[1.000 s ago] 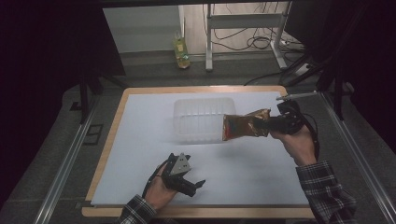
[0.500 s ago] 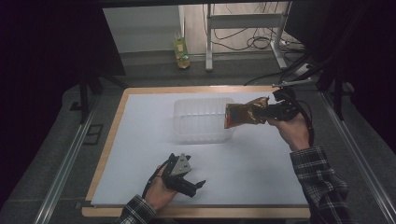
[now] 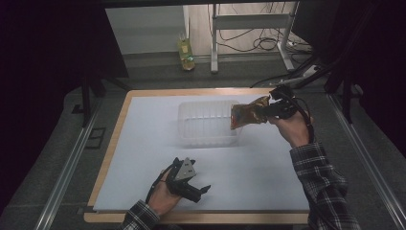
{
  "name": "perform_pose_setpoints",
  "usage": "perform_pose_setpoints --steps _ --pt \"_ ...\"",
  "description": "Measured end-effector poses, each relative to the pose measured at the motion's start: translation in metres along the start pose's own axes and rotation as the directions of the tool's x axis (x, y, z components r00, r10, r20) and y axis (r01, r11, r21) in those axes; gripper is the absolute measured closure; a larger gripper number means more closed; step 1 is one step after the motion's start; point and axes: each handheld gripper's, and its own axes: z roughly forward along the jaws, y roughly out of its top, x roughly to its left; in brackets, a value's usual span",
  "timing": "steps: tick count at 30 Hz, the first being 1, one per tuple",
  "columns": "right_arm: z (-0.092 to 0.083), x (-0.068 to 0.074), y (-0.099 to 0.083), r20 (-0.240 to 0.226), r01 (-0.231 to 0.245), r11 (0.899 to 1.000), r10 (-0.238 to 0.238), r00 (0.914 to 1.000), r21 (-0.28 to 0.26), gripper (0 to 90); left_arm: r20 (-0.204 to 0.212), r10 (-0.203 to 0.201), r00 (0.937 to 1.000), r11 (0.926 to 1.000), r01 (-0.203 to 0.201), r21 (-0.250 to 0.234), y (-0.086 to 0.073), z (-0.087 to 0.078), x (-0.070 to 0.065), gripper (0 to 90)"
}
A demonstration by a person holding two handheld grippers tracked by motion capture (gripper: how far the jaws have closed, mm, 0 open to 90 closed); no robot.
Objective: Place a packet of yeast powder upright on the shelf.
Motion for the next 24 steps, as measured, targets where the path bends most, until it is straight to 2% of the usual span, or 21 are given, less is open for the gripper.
perform_pose_setpoints --steps 4,10,19,24 --pt "0.009 0.005 0.004 0.004 0.014 1.0 -0.014 0.9999 0.026 71.3 0.001 0.0 1.0 1.0 0.0 0.0 0.0 0.0 -0.001 0.7" --pt "0.017 0.007 0.006 -0.004 0.013 0.999 -0.013 0.9999 0.036 70.6 0.005 0.007 1.0 1.0 -0.007 0.003 0.0 0.001 -0.002 0.8" --pt "0.03 0.001 0.009 -0.048 -0.046 0.999 0.046 0.9978 0.011 69.5 0.004 0.009 1.0 0.9999 -0.009 0.006 0.0 0.001 -0.002 0.9" --pt "0.04 -0.002 0.009 -0.074 -0.086 0.996 0.084 0.9937 -0.018 69.4 0.005 0.011 0.9999 0.9999 -0.011 0.007 0.0 0.001 -0.002 0.9"
